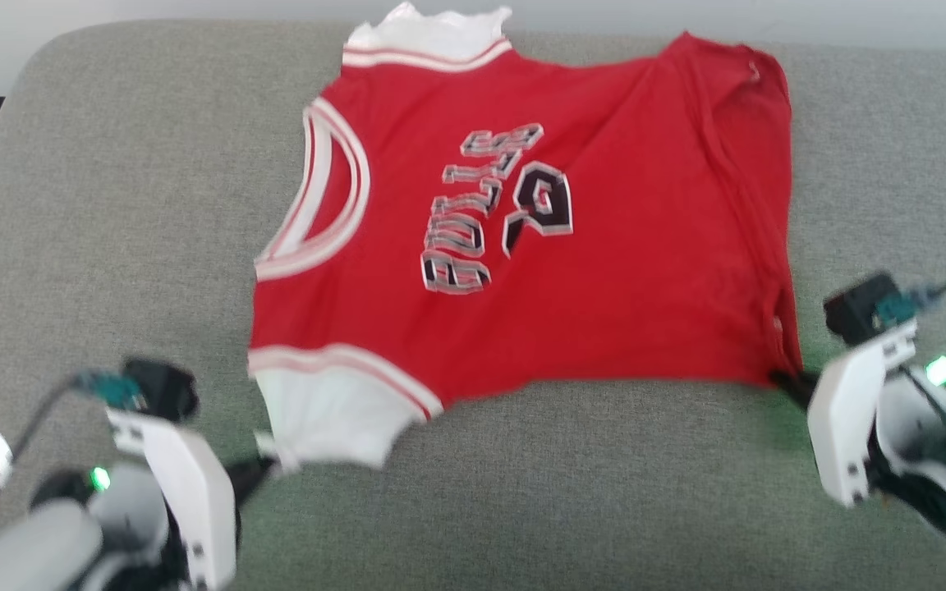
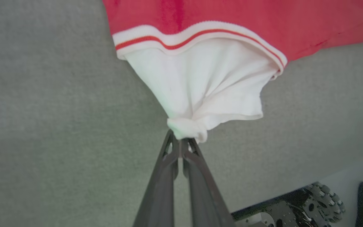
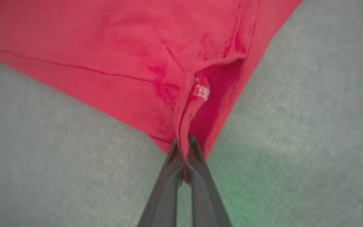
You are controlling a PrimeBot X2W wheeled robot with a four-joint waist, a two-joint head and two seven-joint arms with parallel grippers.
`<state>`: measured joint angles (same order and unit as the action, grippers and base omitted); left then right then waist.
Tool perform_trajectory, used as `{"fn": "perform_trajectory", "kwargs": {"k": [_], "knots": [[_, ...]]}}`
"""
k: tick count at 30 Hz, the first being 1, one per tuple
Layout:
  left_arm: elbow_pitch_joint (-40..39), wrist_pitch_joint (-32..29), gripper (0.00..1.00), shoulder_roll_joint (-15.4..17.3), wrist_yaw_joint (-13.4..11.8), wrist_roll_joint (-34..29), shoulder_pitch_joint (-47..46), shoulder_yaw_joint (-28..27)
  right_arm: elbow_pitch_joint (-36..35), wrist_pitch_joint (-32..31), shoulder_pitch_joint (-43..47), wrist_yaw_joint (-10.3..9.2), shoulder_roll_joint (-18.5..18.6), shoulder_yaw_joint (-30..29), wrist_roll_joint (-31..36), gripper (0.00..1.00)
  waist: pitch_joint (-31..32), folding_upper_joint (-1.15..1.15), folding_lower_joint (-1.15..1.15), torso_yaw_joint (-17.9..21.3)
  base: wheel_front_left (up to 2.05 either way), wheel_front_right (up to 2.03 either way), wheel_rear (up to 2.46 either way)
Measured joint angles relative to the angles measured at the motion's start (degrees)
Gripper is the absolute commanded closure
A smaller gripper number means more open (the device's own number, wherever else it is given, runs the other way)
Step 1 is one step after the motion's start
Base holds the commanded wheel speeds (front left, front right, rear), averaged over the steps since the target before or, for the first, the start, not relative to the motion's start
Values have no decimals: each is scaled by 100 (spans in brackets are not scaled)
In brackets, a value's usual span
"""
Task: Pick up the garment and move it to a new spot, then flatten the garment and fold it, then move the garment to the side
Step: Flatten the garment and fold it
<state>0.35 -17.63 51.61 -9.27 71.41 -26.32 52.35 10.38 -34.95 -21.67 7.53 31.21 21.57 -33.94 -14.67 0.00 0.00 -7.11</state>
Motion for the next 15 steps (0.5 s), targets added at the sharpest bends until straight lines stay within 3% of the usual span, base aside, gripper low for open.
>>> {"fn": "perform_trajectory", "kwargs": {"k": [4,15], "knots": [[-605,18,100,169,-393,234,604,114,-641,-268,649,-2,325,-100,-268,100,47,0,0,3,0,0,0],[-1177,-2,100,431,-842,604,1422,304,-1641,-851,2060,-3,771,-368,-917,100,66,0,0,29,0,0,0]]}}
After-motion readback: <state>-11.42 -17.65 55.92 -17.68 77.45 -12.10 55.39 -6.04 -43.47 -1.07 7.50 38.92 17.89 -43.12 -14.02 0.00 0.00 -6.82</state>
